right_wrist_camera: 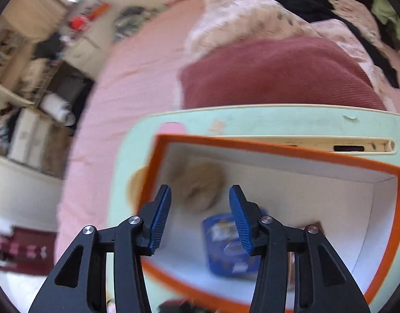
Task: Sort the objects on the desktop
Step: 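Reach into the box and grasp the brown fluffy pom-pom with the right gripper, then lift the brown pom-pom out and release it beside the white pom-pom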
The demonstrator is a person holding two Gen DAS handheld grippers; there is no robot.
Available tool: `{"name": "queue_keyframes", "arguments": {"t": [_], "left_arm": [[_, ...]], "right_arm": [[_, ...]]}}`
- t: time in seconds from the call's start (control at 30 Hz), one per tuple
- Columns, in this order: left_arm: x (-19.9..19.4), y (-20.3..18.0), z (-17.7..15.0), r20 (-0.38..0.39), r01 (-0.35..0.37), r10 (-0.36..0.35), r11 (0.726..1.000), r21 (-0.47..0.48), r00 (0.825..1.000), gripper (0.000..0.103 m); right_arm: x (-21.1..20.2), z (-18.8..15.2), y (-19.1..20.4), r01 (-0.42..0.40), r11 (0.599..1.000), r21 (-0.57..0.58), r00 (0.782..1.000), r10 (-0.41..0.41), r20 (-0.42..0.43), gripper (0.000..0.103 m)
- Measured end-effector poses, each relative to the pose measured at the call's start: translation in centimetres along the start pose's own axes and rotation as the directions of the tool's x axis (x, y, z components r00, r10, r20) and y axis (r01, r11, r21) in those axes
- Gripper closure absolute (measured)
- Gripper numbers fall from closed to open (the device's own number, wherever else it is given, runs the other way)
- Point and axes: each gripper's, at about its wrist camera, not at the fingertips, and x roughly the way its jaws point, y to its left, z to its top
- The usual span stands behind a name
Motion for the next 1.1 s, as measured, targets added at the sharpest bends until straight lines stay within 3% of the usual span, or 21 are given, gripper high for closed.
{"name": "queue_keyframes", "arguments": {"t": [0.07,0.13,0.27,0.37,0.57,0.63,0.77,0.93,1.03,1.1], "left_arm": [[0.0,0.0,0.0,0.002,0.000,0.000,1.000,-0.001,1.000,0.000],[0.0,0.0,0.0,0.002,0.000,0.000,1.000,-0.002,1.000,0.000],[0.1,0.0,0.0,0.002,0.000,0.000,1.000,-0.003,1.000,0.000],[0.1,0.0,0.0,0.001,0.000,0.000,1.000,-0.003,1.000,0.000],[0.1,0.0,0.0,0.001,-0.001,0.001,1.000,-0.004,1.000,0.000],[0.1,0.1,0.0,0.001,-0.002,0.002,1.000,-0.004,1.000,0.000],[0.1,0.1,0.0,0.002,-0.002,0.002,1.000,-0.005,1.000,0.000],[0.1,0.1,0.0,0.002,-0.002,0.002,1.000,-0.005,1.000,0.000],[0.1,0.1,0.0,0.001,-0.002,0.002,1.000,-0.006,1.000,0.000],[0.1,0.1,0.0,0.002,-0.002,0.002,1.000,-0.006,1.000,0.000]], "right_arm": [[1.1,0.3,0.1,0.017,1.000,-0.005,0.999,-0.017,-0.033,0.077],[1.7,0.1,0.6,0.064,0.997,-0.035,0.997,-0.066,-0.038,0.084],[1.4,-0.4,1.0,0.064,0.997,-0.054,0.998,-0.063,0.003,0.093],[-0.5,-1.0,0.9,0.025,0.995,-0.093,0.999,-0.022,0.031,0.094],[-10.2,-4.7,-2.5,-0.047,0.978,-0.204,0.981,0.084,0.173,0.094],[-13.8,-7.1,-4.7,-0.044,0.968,-0.245,0.972,0.098,0.213,0.094],[-16.9,-12.0,-9.6,0.003,0.964,-0.265,0.970,0.062,0.237,0.093],[-14.8,-15.6,-16.7,-0.011,0.986,-0.166,0.985,0.039,0.166,0.093],[-12.9,-15.6,-17.7,-0.022,0.988,-0.151,0.990,0.042,0.132,0.093],[-12.0,-15.0,-17.6,-0.076,0.988,-0.135,0.987,0.093,0.130,0.090]]}}
